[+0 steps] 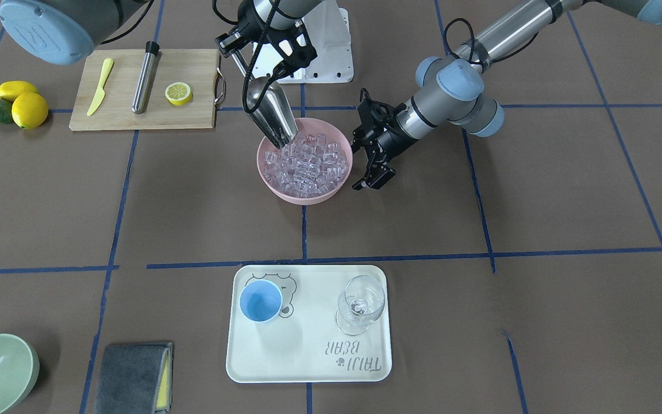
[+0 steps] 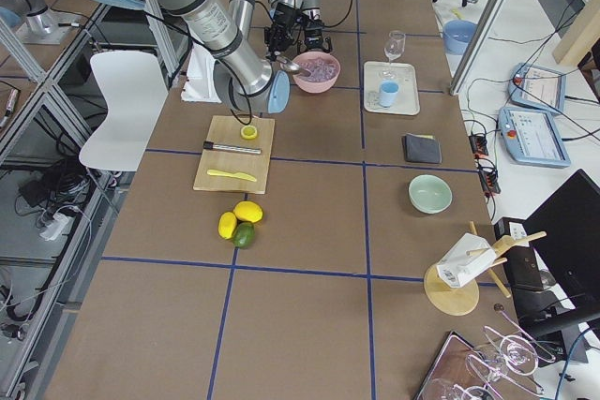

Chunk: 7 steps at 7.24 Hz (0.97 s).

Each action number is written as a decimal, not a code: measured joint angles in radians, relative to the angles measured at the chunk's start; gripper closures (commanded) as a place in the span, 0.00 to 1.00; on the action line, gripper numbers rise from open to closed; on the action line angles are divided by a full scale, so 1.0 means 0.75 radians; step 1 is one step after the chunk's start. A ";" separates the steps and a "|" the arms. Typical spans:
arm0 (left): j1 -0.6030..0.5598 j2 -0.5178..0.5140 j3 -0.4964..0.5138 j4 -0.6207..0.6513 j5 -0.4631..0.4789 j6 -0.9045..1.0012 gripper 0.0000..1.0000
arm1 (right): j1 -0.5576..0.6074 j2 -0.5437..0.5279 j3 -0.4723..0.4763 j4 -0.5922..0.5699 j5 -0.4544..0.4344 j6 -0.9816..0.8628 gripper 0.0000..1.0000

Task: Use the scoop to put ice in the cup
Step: 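Dig the scoop into the ice cubes with the right gripper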

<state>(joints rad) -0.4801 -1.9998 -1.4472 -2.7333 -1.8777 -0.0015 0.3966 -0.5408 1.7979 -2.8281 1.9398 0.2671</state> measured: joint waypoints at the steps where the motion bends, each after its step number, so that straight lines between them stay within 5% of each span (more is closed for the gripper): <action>1: 0.000 0.001 0.001 -0.003 0.000 0.000 0.00 | -0.001 0.002 -0.046 0.020 -0.005 -0.013 1.00; 7: 0.000 0.004 0.002 -0.004 0.000 0.000 0.00 | 0.009 -0.133 -0.184 0.428 -0.024 -0.011 1.00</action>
<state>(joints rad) -0.4801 -1.9971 -1.4458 -2.7366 -1.8776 -0.0015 0.4031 -0.6406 1.6602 -2.5070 1.9221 0.2587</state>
